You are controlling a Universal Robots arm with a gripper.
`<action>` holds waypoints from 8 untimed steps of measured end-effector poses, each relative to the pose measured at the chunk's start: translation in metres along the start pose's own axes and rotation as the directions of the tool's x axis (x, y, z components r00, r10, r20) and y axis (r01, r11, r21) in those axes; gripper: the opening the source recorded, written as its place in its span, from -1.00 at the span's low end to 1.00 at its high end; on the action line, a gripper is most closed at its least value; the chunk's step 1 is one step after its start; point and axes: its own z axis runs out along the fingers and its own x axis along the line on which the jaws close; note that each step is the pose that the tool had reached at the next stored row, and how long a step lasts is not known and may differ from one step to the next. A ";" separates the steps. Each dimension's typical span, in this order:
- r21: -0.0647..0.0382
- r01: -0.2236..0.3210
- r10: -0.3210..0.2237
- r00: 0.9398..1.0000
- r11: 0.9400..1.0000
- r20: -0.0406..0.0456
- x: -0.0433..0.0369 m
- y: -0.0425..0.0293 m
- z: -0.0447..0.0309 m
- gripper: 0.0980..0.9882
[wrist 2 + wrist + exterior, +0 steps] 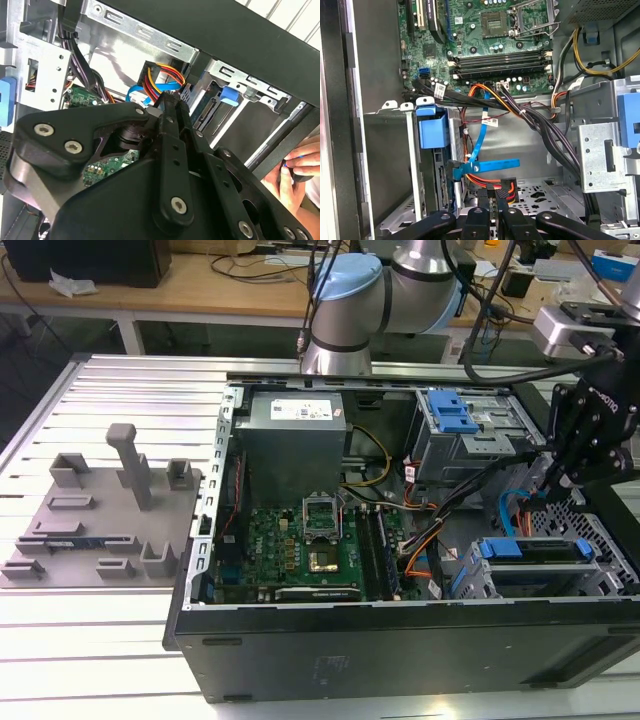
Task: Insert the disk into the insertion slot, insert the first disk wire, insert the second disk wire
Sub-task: 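Insert the first disk wire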
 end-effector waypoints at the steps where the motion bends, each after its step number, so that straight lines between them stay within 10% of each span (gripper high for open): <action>1: -0.001 0.002 -0.002 1.000 1.000 -0.002 0.0001 0.0000 0.0000 -0.85; 8: -0.010 0.021 -0.022 0.999 1.000 -0.026 -0.0005 -0.0003 -0.0001 -0.85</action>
